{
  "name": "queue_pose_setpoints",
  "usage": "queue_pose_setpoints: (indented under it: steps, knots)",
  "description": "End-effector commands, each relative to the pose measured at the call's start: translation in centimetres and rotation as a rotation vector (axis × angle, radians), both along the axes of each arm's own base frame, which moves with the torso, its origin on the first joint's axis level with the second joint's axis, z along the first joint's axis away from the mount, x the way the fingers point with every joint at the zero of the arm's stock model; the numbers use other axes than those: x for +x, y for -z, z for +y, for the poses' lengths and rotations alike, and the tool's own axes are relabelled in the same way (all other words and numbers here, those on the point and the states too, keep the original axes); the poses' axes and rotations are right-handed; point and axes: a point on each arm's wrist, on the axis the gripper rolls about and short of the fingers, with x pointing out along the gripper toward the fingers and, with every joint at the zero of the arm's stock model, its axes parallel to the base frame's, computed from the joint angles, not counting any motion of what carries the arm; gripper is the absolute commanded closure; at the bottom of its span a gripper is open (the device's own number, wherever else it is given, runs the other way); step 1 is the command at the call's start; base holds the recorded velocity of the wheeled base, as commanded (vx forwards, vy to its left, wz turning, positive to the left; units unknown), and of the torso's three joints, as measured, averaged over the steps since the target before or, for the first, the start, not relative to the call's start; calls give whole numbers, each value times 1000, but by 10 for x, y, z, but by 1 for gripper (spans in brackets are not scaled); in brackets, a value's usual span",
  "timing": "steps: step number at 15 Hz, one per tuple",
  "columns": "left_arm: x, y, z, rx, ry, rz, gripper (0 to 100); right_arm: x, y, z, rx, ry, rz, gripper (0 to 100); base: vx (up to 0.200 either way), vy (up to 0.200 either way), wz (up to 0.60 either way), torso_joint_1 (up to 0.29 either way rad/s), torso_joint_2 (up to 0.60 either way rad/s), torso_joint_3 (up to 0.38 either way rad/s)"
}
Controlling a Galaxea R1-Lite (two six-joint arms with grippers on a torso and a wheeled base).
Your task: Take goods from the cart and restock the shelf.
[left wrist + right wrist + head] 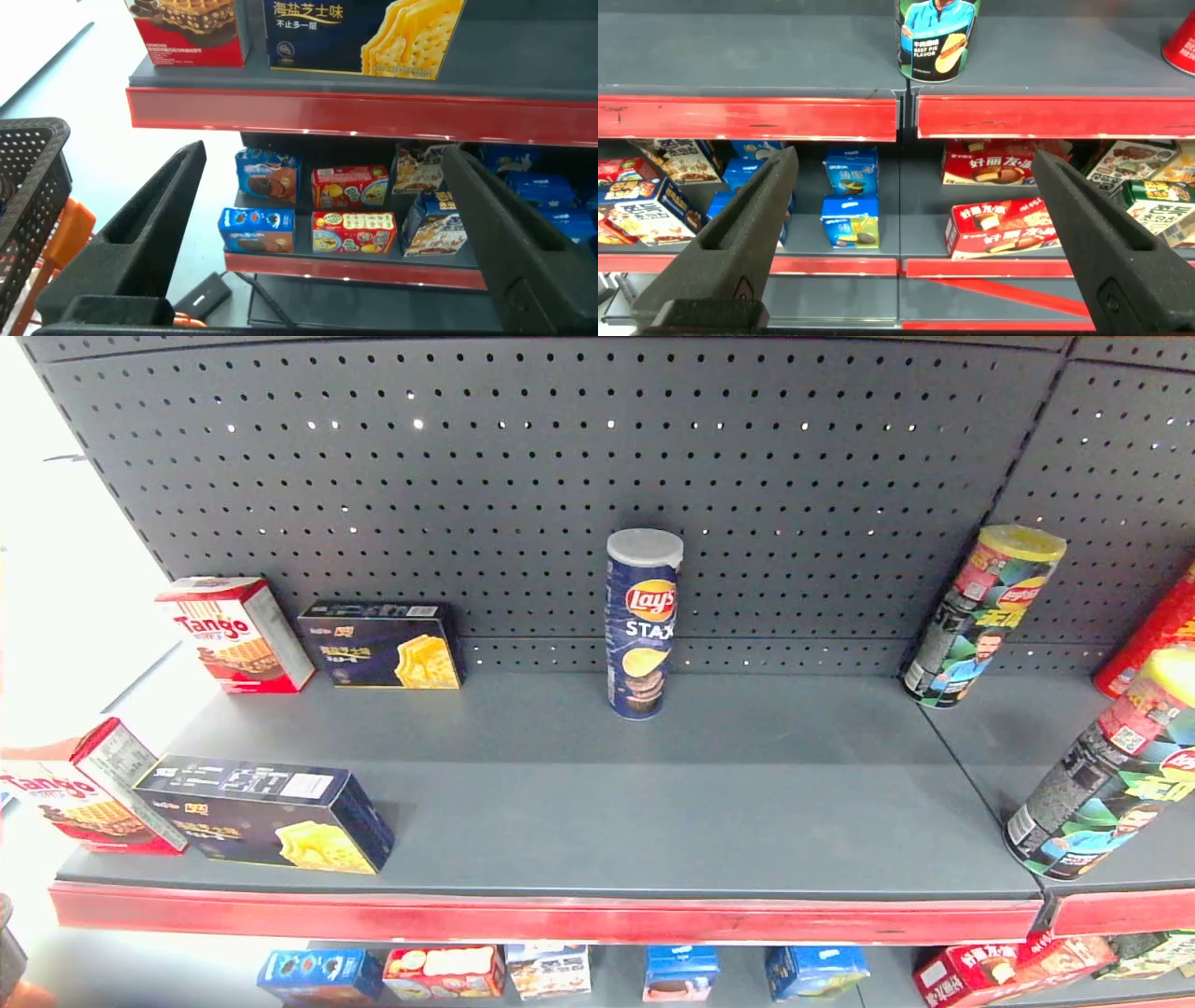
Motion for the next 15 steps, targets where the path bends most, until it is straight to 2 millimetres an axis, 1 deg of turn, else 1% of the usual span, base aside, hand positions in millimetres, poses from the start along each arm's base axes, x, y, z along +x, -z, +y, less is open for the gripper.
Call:
queue_pose_setpoints:
  steps: [1, 11, 15]
  knots:
    - [0, 0, 0, 0, 1, 1, 0, 0, 0, 0, -1, 0, 1, 0, 0, 0, 0, 0, 0, 0]
    - [0, 0, 0, 0, 1, 1, 0, 0, 0, 0, -2, 2, 1, 0, 0, 0, 0, 0, 0, 0]
    - [0, 0, 0, -2, 2, 2, 0, 0, 0, 0, -2, 3, 1, 0, 0, 0, 600, 0, 2, 4]
